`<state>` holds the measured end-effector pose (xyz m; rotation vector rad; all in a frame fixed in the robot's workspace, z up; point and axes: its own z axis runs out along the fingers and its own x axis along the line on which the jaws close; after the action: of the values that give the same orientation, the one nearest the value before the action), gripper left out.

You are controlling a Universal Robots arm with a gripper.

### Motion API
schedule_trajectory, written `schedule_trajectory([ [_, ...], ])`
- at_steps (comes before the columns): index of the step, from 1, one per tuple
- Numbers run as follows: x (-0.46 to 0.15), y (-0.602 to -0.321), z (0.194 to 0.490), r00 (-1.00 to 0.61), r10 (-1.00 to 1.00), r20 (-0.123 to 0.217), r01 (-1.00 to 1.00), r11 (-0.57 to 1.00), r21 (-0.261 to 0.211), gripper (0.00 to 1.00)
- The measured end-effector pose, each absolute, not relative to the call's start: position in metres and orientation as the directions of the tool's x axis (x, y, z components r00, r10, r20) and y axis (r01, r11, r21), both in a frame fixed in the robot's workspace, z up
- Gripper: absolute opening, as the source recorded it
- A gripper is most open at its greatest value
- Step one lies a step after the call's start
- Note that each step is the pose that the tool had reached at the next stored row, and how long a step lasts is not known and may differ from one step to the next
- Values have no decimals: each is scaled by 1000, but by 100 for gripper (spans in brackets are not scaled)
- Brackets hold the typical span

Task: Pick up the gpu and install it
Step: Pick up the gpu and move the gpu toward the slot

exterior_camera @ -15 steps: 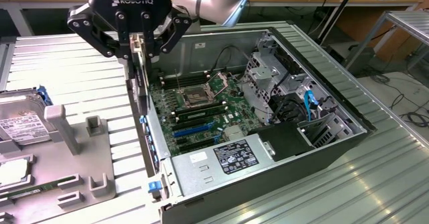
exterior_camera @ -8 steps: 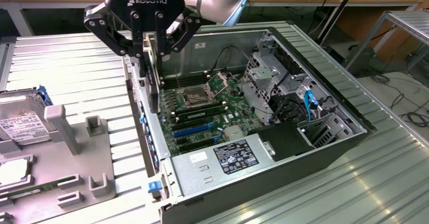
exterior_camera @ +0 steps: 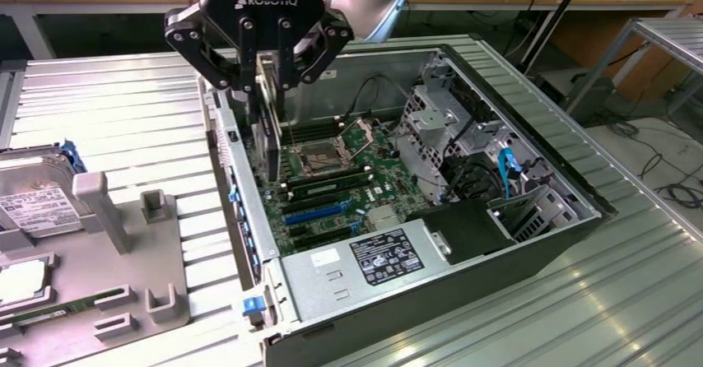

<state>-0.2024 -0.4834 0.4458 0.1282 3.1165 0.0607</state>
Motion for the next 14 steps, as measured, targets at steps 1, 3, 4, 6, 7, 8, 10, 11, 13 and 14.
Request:
schedule_trajectory([
  [1, -201, -483, 446, -996, 83, -20, 82, 996, 40, 27],
  [3, -193, -483, 446, -996, 83, -20, 82, 996, 40, 27],
  [4, -191, -483, 446, -996, 83, -20, 82, 996, 40, 27],
  [6, -186, -483, 446, -996, 83, -20, 82, 996, 40, 27],
  [7, -184, -483, 446, -996, 83, -20, 82, 996, 40, 27],
  [8, -182, -483, 446, -996, 83, -20, 82, 996, 40, 27],
  [10, -178, -483, 446, -996, 83, -20, 82, 996, 40, 27],
  [11, -177, -483, 446, -996, 83, -20, 82, 996, 40, 27],
  [13, -173, -483, 446, -996, 83, -20, 82, 996, 40, 27],
  [14, -171, -483, 446, -996, 83, -20, 82, 996, 40, 27],
])
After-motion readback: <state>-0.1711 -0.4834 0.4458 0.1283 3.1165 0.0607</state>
